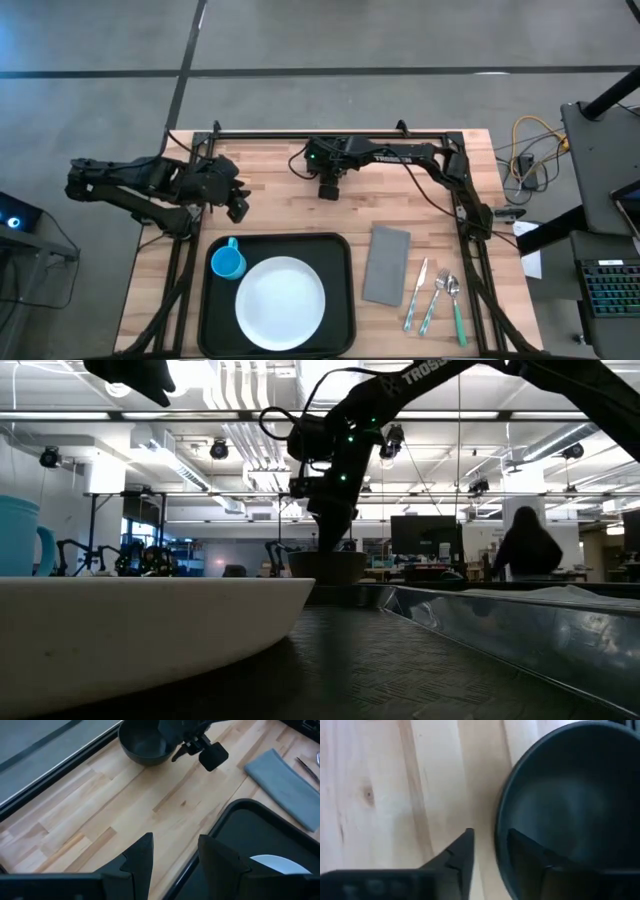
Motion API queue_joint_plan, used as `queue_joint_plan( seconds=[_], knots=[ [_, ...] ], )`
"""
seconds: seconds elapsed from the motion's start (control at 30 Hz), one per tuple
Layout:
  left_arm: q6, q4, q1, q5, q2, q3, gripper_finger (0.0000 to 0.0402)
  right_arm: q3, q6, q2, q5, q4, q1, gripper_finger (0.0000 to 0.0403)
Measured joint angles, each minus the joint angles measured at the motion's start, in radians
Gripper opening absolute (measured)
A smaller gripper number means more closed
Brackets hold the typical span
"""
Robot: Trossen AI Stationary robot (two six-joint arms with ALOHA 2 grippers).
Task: Set up tray
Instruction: Put the black bowl on top of the white plate on the black serving tray
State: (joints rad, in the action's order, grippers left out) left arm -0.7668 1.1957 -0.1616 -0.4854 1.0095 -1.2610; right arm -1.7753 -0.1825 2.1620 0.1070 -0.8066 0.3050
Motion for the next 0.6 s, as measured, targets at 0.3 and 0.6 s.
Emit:
queue_joint_plan(
  seconds=[0.3, 0.6],
  knots=[
    [0.048, 0.001, 0.000, 0.000, -0.013, 0.000, 0.0137, -0.012, 0.060, 0.000, -0.002, -0.023, 0.000, 0.0010],
    [0.059, 0.042, 0.000, 0.000, -0.057, 0.000, 0.0137, -0.221, -0.033, -0.010, -0.003, -0.229, -0.135, 0.0009]
  ],
)
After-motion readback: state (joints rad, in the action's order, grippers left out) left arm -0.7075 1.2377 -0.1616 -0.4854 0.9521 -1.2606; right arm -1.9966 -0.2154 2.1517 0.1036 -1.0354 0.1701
